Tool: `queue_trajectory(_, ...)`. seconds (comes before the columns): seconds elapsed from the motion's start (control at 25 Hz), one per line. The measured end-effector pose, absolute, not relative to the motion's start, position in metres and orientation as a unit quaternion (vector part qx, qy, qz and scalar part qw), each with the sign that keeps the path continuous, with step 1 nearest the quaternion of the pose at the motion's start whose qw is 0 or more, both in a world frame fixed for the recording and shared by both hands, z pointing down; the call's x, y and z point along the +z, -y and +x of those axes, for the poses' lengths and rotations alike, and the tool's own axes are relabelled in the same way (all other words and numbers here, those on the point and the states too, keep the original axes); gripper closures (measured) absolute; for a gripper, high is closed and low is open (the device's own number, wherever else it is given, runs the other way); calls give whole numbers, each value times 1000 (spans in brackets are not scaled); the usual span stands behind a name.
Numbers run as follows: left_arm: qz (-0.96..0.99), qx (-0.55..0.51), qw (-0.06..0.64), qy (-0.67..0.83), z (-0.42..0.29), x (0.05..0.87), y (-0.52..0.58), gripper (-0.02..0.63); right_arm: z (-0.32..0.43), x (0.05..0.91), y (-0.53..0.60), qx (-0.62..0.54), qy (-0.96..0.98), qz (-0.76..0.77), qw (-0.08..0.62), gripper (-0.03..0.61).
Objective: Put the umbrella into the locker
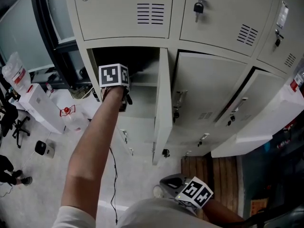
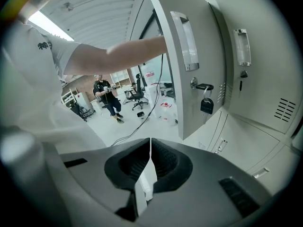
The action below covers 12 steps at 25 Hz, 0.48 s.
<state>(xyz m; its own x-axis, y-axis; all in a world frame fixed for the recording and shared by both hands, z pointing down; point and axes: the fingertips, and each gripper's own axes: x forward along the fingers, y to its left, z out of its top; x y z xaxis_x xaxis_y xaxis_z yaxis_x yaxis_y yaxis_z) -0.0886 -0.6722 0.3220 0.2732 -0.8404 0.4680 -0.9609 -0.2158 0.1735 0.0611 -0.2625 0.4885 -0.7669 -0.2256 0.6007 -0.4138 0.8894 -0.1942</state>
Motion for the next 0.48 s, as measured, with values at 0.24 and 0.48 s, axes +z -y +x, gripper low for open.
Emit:
queue_trajectory(0.24, 782, 133, 207, 573, -93, 317, 638, 354, 46, 486, 246, 157, 925, 169, 301, 558)
queue_trajectory(0.48, 793, 115, 199, 565, -108, 314, 588, 351, 30, 489, 215, 149, 925, 165, 309, 558)
